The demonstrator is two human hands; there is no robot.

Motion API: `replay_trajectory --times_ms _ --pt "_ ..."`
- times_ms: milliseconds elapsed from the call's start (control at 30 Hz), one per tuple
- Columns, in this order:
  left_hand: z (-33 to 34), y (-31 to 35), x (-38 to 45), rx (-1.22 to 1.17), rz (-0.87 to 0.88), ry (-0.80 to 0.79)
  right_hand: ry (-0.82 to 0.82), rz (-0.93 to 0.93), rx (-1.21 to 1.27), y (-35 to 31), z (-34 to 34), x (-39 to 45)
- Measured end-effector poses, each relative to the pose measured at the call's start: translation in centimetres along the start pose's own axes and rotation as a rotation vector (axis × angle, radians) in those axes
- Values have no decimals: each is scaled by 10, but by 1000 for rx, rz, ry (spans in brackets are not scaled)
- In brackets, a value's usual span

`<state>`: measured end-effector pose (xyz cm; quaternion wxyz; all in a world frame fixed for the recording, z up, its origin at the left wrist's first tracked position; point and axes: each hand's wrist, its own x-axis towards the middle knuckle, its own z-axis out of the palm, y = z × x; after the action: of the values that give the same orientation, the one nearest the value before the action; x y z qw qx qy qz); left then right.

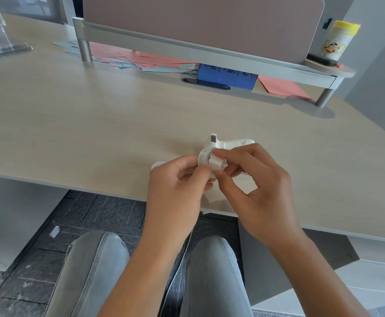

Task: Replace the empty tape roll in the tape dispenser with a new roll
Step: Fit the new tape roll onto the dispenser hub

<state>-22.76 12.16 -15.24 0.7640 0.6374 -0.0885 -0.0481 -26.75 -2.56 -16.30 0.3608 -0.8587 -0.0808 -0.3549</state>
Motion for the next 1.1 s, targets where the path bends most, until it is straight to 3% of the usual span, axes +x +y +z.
replay_trajectory --times_ms 133,400,1100 --pt "1 1 -1 -12 -11 7 49 89 110 -4 -2 1" --pt "-1 -1 -2 -20 2 -25 76 -5 -13 -2 -5 0" --pt "-6 -2 4 15 -100 -91 -150 -271 -243 2 -28 20"
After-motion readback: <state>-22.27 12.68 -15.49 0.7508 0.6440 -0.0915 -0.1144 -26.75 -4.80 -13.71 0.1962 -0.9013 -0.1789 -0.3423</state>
